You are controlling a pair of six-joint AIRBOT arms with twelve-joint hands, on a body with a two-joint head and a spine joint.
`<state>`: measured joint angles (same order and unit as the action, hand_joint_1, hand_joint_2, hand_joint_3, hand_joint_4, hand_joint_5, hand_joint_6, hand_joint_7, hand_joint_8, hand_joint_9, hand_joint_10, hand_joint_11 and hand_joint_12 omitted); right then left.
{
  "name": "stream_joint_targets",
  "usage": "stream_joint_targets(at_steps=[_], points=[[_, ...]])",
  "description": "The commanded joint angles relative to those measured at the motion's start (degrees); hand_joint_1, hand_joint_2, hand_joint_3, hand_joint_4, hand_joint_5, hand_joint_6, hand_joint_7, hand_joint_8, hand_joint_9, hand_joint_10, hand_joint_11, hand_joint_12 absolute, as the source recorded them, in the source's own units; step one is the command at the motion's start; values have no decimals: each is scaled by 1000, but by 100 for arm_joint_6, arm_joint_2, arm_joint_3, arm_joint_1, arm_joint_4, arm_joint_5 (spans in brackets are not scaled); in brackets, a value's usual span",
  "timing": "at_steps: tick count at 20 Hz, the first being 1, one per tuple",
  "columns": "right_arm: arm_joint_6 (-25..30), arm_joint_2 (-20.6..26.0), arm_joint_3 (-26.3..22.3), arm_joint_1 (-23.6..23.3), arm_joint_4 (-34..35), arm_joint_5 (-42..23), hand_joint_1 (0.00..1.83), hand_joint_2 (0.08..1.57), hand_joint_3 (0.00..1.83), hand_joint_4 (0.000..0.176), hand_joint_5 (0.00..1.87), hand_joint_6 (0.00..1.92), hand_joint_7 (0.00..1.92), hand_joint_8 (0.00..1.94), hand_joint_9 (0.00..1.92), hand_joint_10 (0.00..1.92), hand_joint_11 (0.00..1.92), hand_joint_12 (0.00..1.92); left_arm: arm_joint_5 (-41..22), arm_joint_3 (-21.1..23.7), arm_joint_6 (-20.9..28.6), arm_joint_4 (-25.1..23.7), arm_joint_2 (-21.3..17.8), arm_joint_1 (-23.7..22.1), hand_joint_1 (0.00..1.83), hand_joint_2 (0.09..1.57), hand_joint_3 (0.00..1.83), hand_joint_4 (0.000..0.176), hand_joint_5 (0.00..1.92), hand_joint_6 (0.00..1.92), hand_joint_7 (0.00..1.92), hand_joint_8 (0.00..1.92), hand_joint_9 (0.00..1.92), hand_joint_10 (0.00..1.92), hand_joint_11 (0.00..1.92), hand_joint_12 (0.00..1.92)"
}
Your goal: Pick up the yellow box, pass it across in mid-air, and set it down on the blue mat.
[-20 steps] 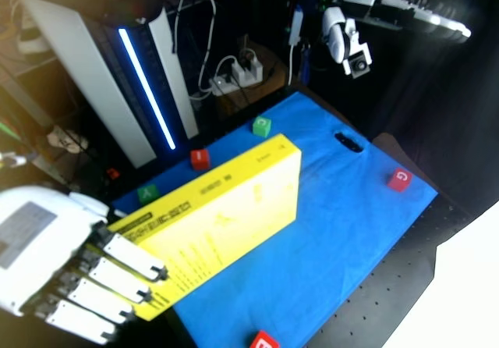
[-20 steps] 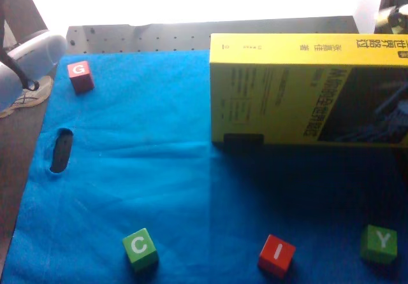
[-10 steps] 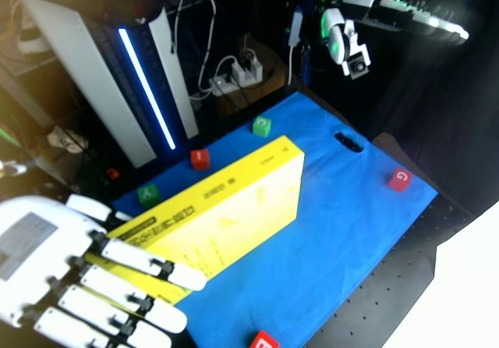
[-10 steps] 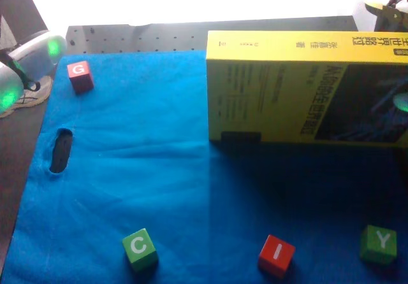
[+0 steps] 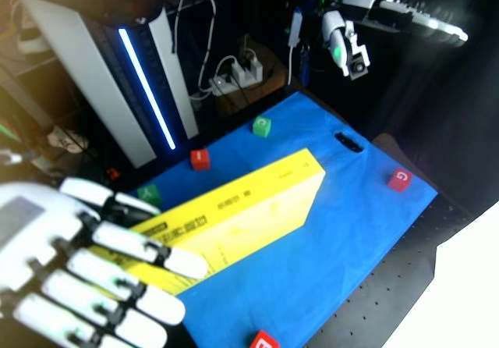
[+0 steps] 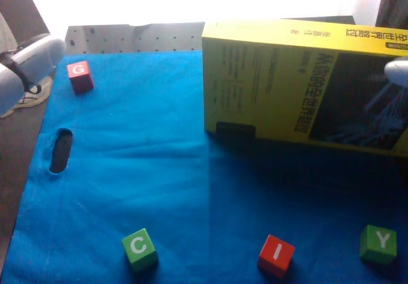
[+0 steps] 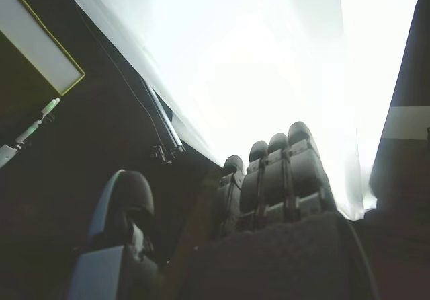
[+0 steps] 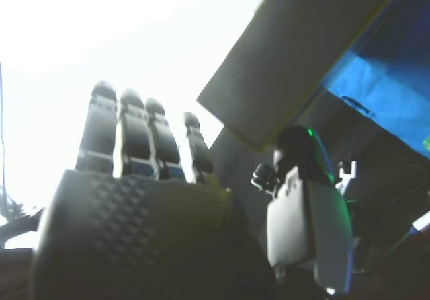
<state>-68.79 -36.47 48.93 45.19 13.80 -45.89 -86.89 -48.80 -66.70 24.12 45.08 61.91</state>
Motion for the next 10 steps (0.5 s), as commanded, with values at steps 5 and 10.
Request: stream_joint_targets(at_steps=[5, 10], points=[[15, 234, -229, -61, -243, -1393, 224, 1113, 0, 175, 0, 0, 0, 0, 0, 0, 0, 0, -896, 45, -2, -76, -38, 85, 373, 1300, 6, 95, 0, 0, 0, 0, 0, 0, 0, 0], [15, 402, -445, -37, -449, -1977, 204, 1180, 17, 124, 0, 0, 0, 0, 0, 0, 0, 0, -1229, 181, -18, -116, -247, 267, 469, 1297, 0, 85, 4, 1, 0, 0, 0, 0, 26, 17]])
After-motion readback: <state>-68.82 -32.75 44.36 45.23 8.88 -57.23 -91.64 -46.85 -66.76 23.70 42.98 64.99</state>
